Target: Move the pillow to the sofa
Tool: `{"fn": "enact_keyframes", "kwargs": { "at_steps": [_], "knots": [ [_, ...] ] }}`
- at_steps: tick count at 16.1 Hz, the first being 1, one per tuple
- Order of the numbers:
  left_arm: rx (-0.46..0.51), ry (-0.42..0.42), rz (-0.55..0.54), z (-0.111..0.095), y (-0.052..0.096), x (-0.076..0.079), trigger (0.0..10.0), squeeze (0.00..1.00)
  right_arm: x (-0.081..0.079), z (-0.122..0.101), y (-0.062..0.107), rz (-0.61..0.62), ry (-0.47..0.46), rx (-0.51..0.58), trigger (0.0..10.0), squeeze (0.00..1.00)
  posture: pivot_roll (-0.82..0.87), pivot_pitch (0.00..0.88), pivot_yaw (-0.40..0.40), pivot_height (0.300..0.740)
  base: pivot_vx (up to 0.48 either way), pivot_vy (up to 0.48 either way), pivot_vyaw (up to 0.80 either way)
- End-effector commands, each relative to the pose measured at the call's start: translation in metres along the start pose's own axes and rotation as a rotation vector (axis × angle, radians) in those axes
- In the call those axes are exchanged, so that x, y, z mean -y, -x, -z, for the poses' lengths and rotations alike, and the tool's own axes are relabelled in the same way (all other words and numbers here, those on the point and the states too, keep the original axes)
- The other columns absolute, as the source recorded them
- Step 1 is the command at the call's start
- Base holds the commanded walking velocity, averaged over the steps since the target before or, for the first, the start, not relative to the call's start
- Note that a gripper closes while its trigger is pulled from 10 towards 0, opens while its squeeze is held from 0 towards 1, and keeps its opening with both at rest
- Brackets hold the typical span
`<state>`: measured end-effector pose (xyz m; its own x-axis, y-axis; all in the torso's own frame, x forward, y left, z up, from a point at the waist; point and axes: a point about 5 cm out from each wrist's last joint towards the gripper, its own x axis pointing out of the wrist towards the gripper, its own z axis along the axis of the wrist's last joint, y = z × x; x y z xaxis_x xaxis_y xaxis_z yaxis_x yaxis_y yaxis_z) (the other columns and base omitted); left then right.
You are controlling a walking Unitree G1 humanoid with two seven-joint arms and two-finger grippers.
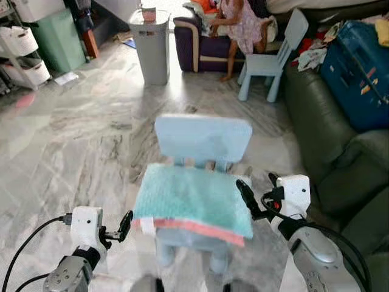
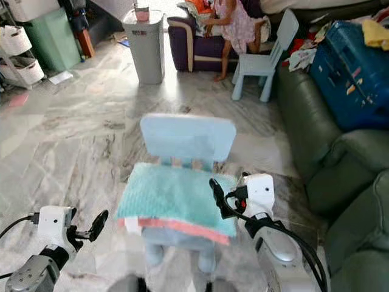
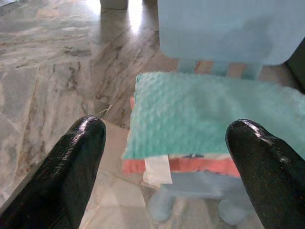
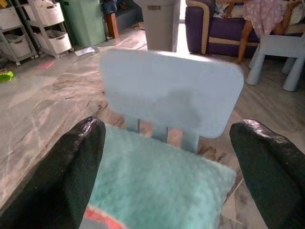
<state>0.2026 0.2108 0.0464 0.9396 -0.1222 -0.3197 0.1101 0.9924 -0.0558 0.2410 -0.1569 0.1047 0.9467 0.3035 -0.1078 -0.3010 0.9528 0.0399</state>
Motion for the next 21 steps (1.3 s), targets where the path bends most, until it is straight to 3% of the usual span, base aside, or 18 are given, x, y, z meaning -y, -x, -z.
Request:
{"fn": "enact_keyframes", "kwargs": {
  "at_steps": [1,11,16,21],
  "knots": [
    [-0.015,-0.005,-0.004,0.001,0.003,-0.002,10.0,0.00,-0.001,-0.003,0.001,-0.008,-0.001,0.004,10.0,0.00,-0.09,0.112,0.019,0.608,0.000,0.000,0.00],
    [-0.049,-0.019,-0.029,0.007,0.012,-0.001,10.0,0.00,-0.002,0.001,0.001,-0.024,0.004,-0.017,10.0,0.00,-0.08,0.135,0.012,0.496,0.000,0.000,0.00],
    [-0.018,-0.057,-0.122,-0.002,0.008,-0.011,10.0,0.00,-0.004,-0.001,-0.004,-0.044,0.010,-0.015,10.0,0.00,-0.07,0.135,0.009,0.437,0.000,0.000,0.00],
    [0.019,-0.083,-0.144,-0.011,0.004,-0.011,10.0,0.00,-0.004,-0.004,-0.008,-0.054,0.024,0.000,10.0,0.00,-0.06,0.129,0.006,0.402,0.000,0.000,0.00]
  ]
}}
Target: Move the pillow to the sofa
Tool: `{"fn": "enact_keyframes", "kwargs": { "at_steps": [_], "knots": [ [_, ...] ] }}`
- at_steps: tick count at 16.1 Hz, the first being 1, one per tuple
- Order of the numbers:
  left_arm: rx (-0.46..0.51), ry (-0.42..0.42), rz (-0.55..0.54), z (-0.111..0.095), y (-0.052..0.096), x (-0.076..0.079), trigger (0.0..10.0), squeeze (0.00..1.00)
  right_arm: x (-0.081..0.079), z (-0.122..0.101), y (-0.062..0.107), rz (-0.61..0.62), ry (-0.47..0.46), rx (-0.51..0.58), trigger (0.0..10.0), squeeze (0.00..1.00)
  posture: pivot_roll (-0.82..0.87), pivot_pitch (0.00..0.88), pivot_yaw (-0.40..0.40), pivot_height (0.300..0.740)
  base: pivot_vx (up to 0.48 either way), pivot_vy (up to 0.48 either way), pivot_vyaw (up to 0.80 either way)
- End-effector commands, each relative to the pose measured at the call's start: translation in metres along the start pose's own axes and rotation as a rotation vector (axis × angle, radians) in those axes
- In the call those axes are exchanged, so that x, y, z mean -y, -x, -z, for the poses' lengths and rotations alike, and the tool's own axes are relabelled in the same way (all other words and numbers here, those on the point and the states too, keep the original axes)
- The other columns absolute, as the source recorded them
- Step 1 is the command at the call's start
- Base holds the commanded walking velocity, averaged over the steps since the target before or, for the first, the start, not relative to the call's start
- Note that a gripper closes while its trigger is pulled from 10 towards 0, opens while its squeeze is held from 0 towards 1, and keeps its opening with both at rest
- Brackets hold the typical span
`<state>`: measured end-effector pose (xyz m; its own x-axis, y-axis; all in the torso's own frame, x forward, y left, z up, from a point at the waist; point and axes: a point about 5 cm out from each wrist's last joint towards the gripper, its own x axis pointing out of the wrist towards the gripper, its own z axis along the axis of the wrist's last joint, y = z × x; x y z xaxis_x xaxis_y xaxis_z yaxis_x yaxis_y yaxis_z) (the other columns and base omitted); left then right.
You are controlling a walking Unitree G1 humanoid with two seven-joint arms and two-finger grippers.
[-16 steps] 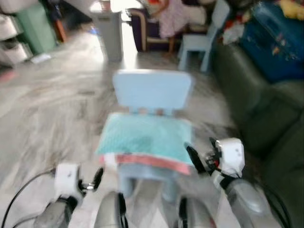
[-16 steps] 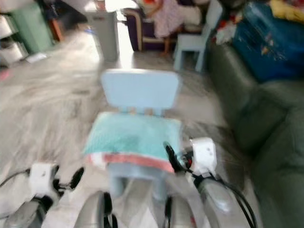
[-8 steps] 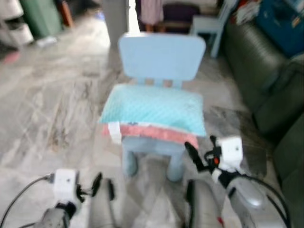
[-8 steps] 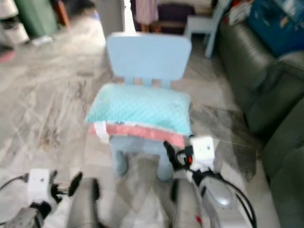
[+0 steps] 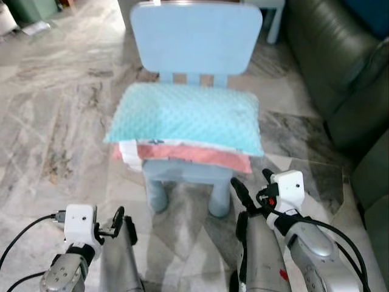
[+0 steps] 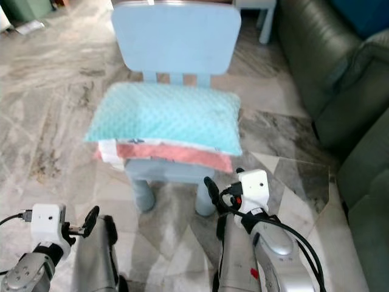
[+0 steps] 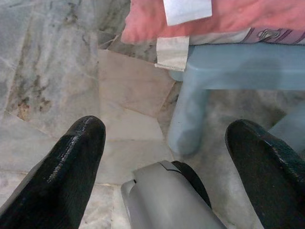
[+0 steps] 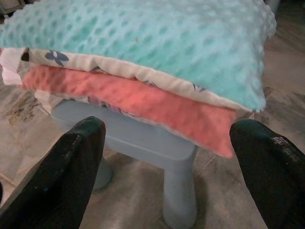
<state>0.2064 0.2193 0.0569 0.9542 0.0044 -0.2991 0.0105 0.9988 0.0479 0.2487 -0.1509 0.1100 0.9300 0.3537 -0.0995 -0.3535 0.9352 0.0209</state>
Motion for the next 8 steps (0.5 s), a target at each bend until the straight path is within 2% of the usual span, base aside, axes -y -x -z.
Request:
{"fn": "enact_keyframes", "kwargs": {
  "at_steps": [1,2,4,6,8],
  "knots": [
    [0.029,-0.028,-0.033,-0.007,-0.003,-0.006,10.0,0.00,0.000,-0.001,-0.002,-0.001,0.005,0.005,10.0,0.00,-0.06,0.130,0.004,0.397,0.000,0.000,0.00],
    [0.105,-0.049,-0.072,-0.027,-0.015,-0.013,10.0,0.00,0.003,-0.012,-0.008,-0.001,0.024,0.039,10.0,0.00,-0.06,0.143,0.003,0.388,0.000,0.000,0.00],
    [0.183,-0.049,-0.110,-0.049,-0.025,-0.021,10.0,0.00,0.006,-0.026,-0.014,-0.009,0.043,0.089,10.0,0.00,-0.06,0.165,0.008,0.378,0.000,0.000,0.00],
    [0.340,0.003,-0.167,-0.101,-0.050,-0.033,10.0,0.00,0.015,-0.063,-0.037,-0.046,0.076,0.184,10.0,0.00,-0.06,0.185,0.012,0.378,0.000,0.000,0.00],
    [0.390,0.022,-0.159,-0.126,-0.067,-0.038,10.0,0.00,0.020,-0.088,-0.054,-0.093,0.084,0.241,10.0,0.00,-0.06,0.207,0.016,0.378,0.000,0.000,0.00]
  ]
}}
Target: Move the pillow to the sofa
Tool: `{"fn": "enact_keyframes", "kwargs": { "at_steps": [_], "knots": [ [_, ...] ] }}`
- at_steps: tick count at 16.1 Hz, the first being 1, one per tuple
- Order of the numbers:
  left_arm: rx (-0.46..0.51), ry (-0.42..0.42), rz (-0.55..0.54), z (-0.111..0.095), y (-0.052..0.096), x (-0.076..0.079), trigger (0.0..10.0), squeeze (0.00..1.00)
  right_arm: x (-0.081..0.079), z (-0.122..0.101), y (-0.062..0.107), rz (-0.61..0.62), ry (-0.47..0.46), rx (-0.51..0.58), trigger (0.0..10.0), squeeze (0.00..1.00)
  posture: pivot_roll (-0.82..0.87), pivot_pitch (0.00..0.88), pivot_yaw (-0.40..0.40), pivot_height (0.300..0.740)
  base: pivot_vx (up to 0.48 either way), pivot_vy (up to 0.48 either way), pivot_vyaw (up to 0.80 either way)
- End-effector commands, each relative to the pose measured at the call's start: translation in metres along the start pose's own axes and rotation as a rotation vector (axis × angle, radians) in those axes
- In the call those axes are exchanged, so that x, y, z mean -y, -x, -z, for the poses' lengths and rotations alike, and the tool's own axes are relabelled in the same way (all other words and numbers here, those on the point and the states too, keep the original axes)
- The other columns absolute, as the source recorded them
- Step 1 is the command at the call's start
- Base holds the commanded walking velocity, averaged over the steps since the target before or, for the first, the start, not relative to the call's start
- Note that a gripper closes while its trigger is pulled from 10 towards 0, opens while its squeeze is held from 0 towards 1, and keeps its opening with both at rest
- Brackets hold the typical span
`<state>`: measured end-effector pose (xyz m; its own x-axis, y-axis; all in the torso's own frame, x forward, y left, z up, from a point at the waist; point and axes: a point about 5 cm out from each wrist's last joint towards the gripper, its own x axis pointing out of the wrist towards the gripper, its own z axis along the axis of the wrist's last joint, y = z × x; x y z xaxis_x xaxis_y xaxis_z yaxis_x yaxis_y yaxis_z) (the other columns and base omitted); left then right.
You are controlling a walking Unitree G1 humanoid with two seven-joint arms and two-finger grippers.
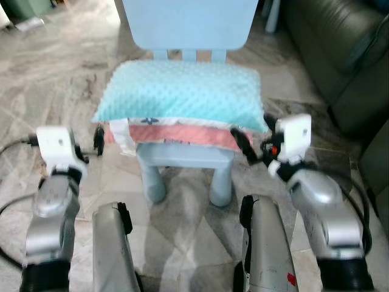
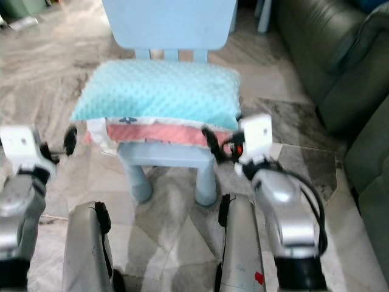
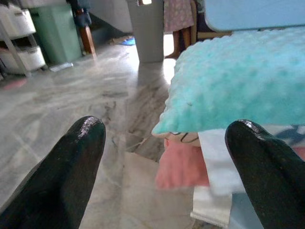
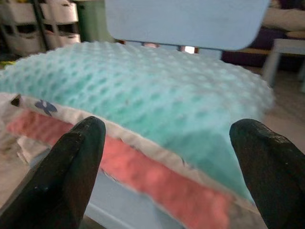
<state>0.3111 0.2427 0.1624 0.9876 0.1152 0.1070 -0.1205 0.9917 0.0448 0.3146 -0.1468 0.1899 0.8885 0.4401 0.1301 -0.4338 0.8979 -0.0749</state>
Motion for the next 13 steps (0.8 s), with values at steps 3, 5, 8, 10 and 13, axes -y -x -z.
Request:
{"fn": "enact_keyframes", "kwargs": {
  "at_steps": [3,5,8,10,13],
  "knots": [
    [0.017,0.038,-0.066,-0.011,-0.026,-0.014,10.0,0.00,0.006,-0.016,-0.021,-0.050,0.009,0.045,10.0,0.00,-0.07,0.240,0.011,0.378,0.000,0.000,0.00],
    [0.052,0.130,-0.070,-0.029,-0.055,-0.012,10.0,0.00,0.011,-0.032,-0.043,-0.028,0.040,0.098,10.0,0.00,-0.07,0.277,0.004,0.378,0.000,0.000,0.00],
    [0.089,0.171,-0.046,-0.055,-0.085,0.002,10.0,0.00,0.025,-0.059,-0.068,0.095,0.070,0.193,10.0,0.00,-0.08,0.307,0.013,0.378,0.000,0.000,0.00],
    [0.123,0.195,-0.041,-0.070,-0.095,0.008,10.0,0.00,0.031,-0.070,-0.078,0.174,0.103,0.230,10.0,0.00,-0.09,0.319,0.014,0.378,0.000,0.000,0.00],
    [0.157,0.248,-0.060,-0.089,-0.104,0.010,10.0,0.00,0.040,-0.072,-0.086,0.254,0.071,0.222,10.0,0.00,-0.08,0.336,0.014,0.378,0.000,0.000,0.00]
  ]
}}
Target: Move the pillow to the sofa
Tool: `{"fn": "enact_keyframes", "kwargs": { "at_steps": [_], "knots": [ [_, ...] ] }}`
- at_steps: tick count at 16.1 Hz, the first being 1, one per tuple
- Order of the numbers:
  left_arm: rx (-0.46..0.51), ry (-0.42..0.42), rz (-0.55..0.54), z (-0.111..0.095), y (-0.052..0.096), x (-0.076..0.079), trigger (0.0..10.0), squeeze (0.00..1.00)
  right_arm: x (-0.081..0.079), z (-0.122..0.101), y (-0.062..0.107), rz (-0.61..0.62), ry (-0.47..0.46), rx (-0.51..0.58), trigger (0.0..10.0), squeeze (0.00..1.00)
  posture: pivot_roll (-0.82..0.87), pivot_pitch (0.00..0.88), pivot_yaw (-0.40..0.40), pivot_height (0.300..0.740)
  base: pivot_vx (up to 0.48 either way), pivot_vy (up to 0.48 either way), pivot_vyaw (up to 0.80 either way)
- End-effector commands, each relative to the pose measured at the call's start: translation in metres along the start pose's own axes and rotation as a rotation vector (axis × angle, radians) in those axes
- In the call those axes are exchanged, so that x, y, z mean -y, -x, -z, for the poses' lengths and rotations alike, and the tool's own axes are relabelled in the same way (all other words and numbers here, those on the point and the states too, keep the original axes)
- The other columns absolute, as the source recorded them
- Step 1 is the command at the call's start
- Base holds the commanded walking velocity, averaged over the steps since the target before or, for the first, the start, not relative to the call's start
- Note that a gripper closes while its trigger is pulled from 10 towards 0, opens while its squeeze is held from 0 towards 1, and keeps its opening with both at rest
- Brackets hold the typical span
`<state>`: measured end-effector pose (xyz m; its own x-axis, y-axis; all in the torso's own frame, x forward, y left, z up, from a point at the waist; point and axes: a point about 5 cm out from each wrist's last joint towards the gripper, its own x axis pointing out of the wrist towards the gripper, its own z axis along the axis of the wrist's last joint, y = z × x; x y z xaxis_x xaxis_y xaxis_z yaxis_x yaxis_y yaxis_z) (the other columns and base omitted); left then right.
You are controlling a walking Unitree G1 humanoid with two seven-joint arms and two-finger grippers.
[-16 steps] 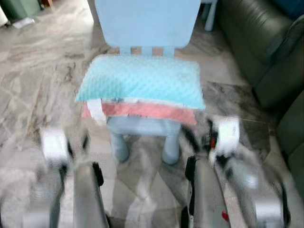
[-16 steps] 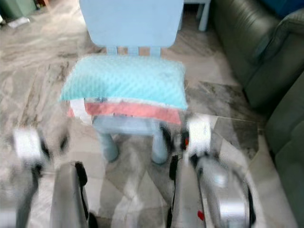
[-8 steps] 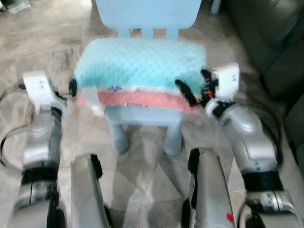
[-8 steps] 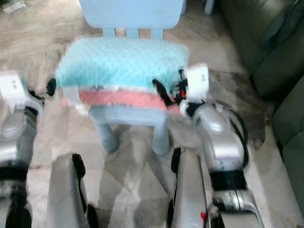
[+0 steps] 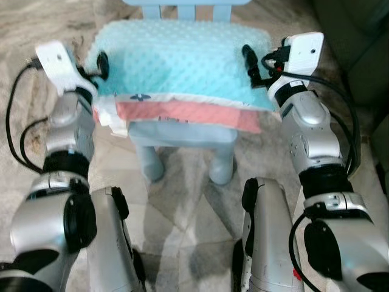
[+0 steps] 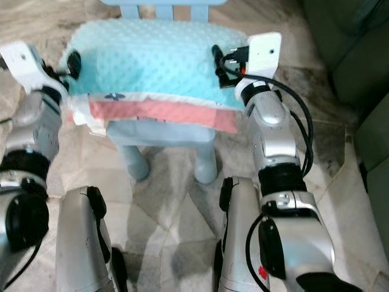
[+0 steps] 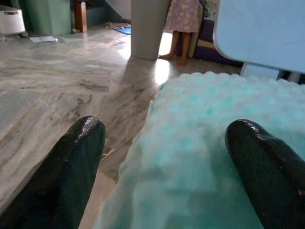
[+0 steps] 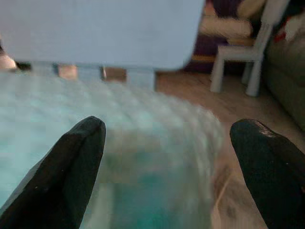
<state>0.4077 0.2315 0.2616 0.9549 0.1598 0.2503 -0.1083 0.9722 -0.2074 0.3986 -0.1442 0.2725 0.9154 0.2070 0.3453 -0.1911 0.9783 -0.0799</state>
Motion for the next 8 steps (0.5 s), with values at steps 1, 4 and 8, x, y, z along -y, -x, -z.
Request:
{"fn": "enact_keyframes", "kwargs": {
  "at_steps": [1,4,8],
  "knots": [
    [0.018,0.001,-0.029,-0.009,-0.003,-0.007,10.0,0.00,0.004,-0.002,-0.003,0.018,-0.013,0.003,10.0,0.00,-0.08,0.340,0.013,0.378,0.000,0.000,0.00],
    [0.044,-0.003,-0.040,-0.026,-0.010,-0.014,10.0,0.00,0.023,0.002,-0.007,0.065,-0.072,-0.050,10.0,0.00,-0.09,0.349,0.011,0.378,0.000,0.000,0.00],
    [-0.108,0.042,-0.068,-0.014,-0.011,-0.021,10.0,0.00,0.038,0.010,-0.007,0.109,-0.162,-0.100,10.0,0.00,-0.09,0.361,0.016,0.378,0.000,0.000,0.00]
  ]
}}
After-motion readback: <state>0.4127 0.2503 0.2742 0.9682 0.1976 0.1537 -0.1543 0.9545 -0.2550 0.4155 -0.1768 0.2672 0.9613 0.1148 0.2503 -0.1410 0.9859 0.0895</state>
